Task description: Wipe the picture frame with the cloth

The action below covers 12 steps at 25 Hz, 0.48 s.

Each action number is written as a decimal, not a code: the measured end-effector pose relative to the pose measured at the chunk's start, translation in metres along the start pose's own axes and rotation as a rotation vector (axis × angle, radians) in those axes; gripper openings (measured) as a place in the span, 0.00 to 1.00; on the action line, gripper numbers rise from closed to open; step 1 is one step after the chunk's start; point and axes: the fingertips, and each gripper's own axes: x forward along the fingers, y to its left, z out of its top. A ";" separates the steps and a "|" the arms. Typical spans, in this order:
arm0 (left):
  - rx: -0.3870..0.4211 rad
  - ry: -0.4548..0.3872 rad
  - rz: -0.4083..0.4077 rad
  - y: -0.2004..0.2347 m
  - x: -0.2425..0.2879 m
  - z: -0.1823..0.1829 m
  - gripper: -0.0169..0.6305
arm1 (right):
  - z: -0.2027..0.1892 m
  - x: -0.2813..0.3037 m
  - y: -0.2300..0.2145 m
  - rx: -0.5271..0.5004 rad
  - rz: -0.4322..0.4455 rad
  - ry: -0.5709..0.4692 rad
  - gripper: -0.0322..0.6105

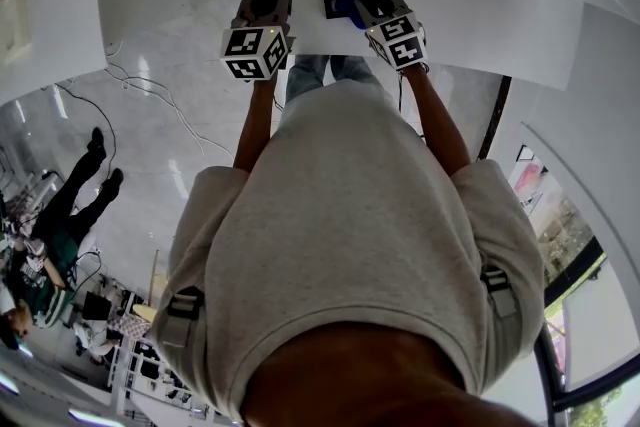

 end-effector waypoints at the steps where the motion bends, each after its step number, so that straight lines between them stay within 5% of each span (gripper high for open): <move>1: 0.000 0.000 0.001 0.002 0.000 0.001 0.05 | 0.000 0.000 0.000 0.000 0.000 0.001 0.15; 12: -0.002 0.001 -0.006 0.002 0.002 0.001 0.05 | -0.003 -0.003 0.001 0.019 -0.007 -0.005 0.15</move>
